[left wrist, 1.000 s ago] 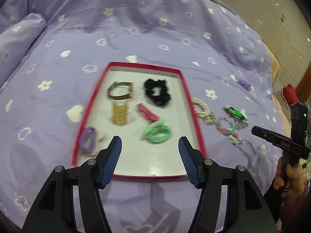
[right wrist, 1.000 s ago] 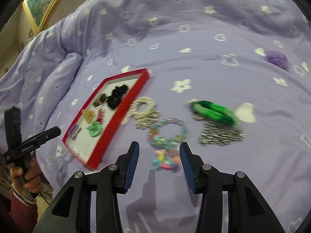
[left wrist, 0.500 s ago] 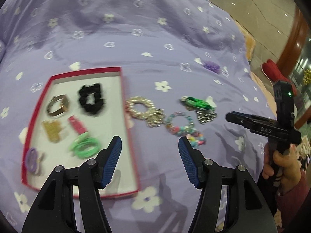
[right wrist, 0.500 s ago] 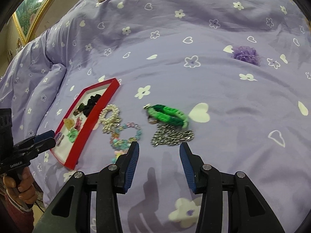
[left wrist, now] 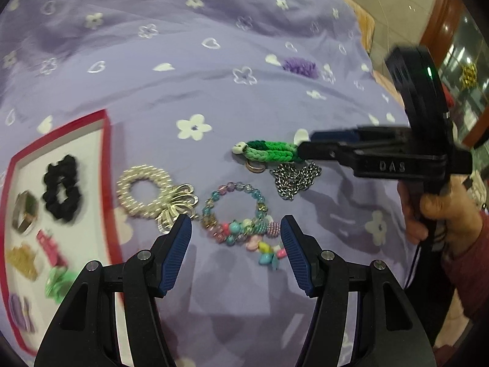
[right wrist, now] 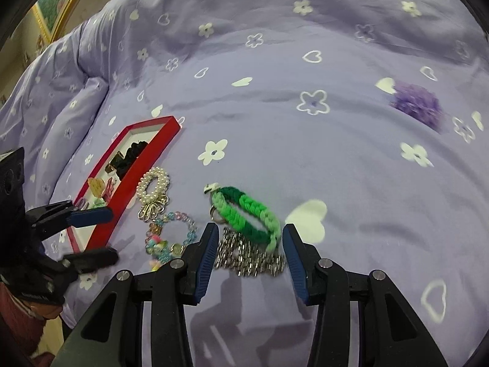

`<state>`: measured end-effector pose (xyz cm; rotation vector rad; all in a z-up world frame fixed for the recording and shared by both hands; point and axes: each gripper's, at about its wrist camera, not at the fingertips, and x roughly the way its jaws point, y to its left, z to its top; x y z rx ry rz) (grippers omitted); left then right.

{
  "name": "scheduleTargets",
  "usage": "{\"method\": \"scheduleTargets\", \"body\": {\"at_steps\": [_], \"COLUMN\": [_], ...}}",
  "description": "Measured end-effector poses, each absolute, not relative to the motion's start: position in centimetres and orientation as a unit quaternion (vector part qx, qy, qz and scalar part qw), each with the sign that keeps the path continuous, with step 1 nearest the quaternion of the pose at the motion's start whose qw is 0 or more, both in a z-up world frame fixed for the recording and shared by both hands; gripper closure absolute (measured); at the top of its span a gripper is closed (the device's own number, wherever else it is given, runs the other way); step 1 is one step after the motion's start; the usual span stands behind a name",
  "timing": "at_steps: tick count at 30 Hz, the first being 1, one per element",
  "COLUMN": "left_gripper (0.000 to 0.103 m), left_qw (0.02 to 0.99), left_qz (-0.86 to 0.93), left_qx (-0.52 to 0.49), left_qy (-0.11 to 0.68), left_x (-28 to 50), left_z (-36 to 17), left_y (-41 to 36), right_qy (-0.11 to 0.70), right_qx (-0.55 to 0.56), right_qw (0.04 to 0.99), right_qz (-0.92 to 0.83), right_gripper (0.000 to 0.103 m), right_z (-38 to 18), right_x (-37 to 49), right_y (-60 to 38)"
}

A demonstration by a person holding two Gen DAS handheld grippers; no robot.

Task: Organize jewelry
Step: 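Grasp the green braided keychain with the right tool while the left tool grasps the beaded bracelet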

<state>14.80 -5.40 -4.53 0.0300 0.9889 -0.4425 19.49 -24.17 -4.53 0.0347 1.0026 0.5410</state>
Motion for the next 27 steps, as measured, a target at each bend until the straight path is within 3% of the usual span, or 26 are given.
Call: {"method": "scheduleTargets", "body": {"at_steps": [4, 7, 10, 11, 12, 15, 27], "left_gripper": [0.048, 0.061, 0.082, 0.096, 0.096, 0.096, 0.096], "left_qw": [0.846, 0.839, 0.836, 0.834, 0.834, 0.837, 0.863], "left_qz": [-0.218, -0.224, -0.233, -0.237, -0.237, -0.239, -0.226], "left_qx": [0.043, 0.062, 0.069, 0.066, 0.066, 0.068, -0.009], "left_qy": [0.485, 0.492, 0.492, 0.494, 0.494, 0.487, 0.453], "left_x": [15.9, 16.3, 16.5, 16.5, 16.5, 16.0, 13.9], "left_z": [-5.9, -6.7, -7.1, -7.1, -7.1, -6.9, -3.1], "left_y": [-7.0, -8.0, -8.5, -8.5, -8.4, -8.2, -4.1], "right_qy": [0.485, 0.492, 0.5, 0.499, 0.496, 0.494, 0.446], "right_qx": [-0.003, -0.016, -0.026, -0.027, -0.029, -0.027, 0.042], "right_qw": [0.833, 0.826, 0.82, 0.82, 0.822, 0.825, 0.85], "right_qz": [0.266, 0.274, 0.277, 0.278, 0.277, 0.275, 0.278], "right_gripper": [0.056, 0.056, 0.057, 0.064, 0.077, 0.088, 0.092], "right_z": [-5.4, -6.1, -6.9, -7.0, -7.0, -6.9, -3.2], "right_x": [21.0, 21.7, 22.0, 22.0, 21.9, 21.6, 18.3], "right_y": [-23.4, -22.8, -22.3, -22.2, -22.1, -22.3, -23.3]}}
